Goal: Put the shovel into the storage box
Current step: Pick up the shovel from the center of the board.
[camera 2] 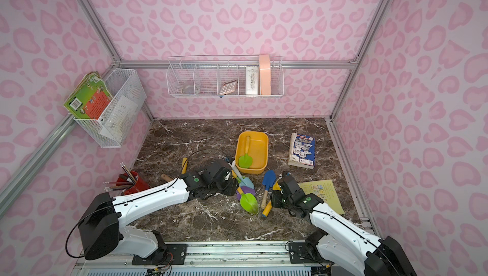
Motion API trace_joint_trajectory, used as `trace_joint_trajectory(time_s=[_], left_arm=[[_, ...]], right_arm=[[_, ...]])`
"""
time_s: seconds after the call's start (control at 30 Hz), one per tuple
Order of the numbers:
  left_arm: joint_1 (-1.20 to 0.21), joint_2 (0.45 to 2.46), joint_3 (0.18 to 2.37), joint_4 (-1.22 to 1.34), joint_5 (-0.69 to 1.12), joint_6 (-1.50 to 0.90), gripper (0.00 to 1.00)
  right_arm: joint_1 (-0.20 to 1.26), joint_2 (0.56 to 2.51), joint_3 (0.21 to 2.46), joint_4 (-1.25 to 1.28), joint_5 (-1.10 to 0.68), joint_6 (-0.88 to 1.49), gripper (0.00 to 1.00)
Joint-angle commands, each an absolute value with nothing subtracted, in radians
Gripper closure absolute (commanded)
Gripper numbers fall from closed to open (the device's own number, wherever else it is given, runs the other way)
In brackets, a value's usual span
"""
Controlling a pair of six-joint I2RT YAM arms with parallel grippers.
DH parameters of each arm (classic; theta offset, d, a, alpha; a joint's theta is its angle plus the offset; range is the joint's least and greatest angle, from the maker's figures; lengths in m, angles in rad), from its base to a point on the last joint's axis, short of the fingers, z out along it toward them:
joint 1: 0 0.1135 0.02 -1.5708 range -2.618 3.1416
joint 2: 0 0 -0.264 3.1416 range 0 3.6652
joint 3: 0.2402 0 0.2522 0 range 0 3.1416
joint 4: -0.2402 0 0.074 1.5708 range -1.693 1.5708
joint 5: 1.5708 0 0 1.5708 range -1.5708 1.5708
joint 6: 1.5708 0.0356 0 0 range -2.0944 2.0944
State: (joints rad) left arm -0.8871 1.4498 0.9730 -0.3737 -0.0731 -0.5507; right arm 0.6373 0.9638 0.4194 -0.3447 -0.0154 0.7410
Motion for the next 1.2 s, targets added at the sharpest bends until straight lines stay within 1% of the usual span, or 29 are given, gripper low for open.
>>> trace_joint_trajectory(time_s=[0.0,0.47,0.6,0.7,0.9,1.0,1.07,1.17], left_arm=[[-0.89,1.466,0.986,-0.362,-0.077,-0.557,0.43],[-0.893,1.491,1.01,-0.366,-0.068,-0.566,0.44],[-0.893,1.501,1.02,-0.366,-0.061,-0.566,0.44],[-0.893,1.499,1.022,-0.361,-0.064,-0.566,0.44],[-0.893,1.496,1.049,-0.369,-0.06,-0.566,0.44],[-0.892,1.484,1.073,-0.381,-0.077,-0.555,0.43],[-0.89,1.476,1.102,-0.422,-0.105,-0.581,0.43],[-0.885,1.473,1.148,-0.463,-0.104,-0.554,0.41]], right_arm=[[0.642,0.975,0.402,-0.304,-0.024,0.791,0.5],[0.643,1.024,0.346,-0.182,-0.007,0.838,0.58],[0.642,1.045,0.342,-0.167,0.001,0.849,0.63],[0.644,1.041,0.338,-0.17,0.012,0.854,0.69],[0.641,0.971,0.34,-0.208,0.067,0.856,0.81],[0.638,0.913,0.339,-0.227,0.098,0.847,0.85],[0.635,0.874,0.349,-0.254,0.114,0.842,0.85],[0.632,0.817,0.383,-0.28,0.133,0.795,0.86]])
